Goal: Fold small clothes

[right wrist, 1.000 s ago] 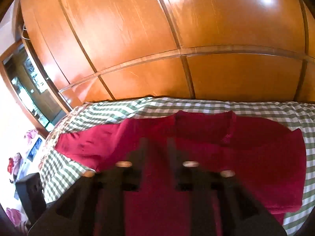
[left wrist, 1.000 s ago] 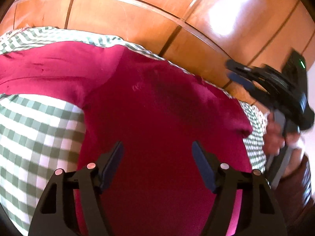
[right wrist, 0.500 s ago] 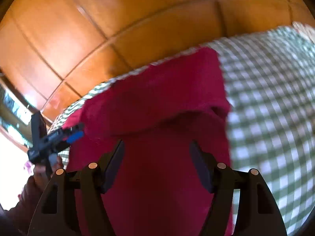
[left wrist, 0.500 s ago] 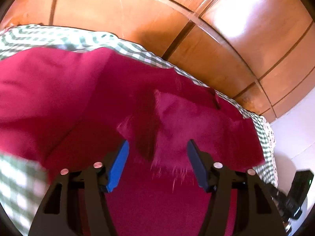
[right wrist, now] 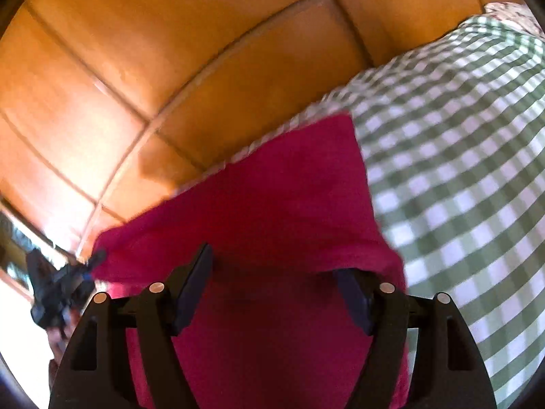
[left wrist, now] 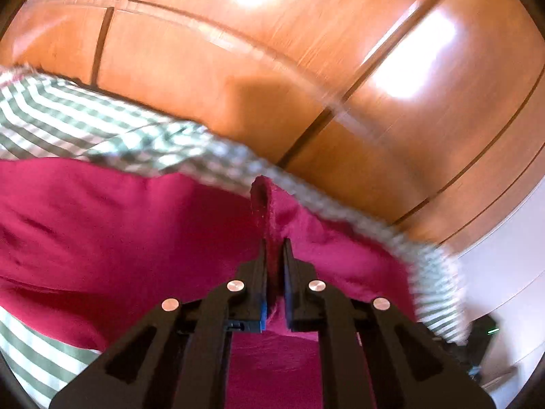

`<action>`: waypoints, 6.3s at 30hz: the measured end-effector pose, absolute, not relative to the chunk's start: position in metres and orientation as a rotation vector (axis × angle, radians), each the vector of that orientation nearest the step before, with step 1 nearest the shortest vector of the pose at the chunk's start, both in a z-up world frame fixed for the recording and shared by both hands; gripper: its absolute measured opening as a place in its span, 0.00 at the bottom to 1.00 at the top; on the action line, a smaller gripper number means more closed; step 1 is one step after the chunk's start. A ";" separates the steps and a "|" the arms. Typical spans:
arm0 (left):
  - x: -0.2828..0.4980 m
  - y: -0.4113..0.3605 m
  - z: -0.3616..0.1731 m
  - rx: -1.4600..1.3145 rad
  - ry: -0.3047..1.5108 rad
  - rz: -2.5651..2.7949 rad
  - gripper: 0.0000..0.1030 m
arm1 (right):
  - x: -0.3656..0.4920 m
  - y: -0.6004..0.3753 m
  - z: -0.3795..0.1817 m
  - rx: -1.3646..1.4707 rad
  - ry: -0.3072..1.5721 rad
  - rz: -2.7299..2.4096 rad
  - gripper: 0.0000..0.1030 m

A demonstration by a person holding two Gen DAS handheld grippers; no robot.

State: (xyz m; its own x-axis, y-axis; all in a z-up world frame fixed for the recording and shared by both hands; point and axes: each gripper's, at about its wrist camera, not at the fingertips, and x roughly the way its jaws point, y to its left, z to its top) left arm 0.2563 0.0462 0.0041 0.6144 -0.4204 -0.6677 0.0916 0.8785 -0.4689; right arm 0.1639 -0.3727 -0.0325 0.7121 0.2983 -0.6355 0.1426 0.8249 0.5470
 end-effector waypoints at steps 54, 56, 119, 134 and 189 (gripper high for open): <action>0.121 0.432 -0.052 -0.985 0.739 0.412 0.54 | 0.215 -0.292 -0.057 -0.028 0.869 -0.172 0.96; 0.130 0.442 -0.051 -0.974 0.736 0.419 0.54 | 0.215 -0.292 -0.057 -0.032 0.869 -0.174 0.96; 0.103 0.106 -0.070 -0.334 0.870 -0.300 0.42 | 0.206 -0.147 0.055 0.181 0.717 0.361 0.07; 0.107 0.089 -0.067 -0.280 0.898 -0.268 0.42 | 0.205 -0.323 -0.016 0.268 0.827 -0.084 0.02; 0.214 0.031 -0.031 0.003 0.819 -0.178 0.49 | 0.178 -0.311 0.002 0.181 0.745 -0.069 0.64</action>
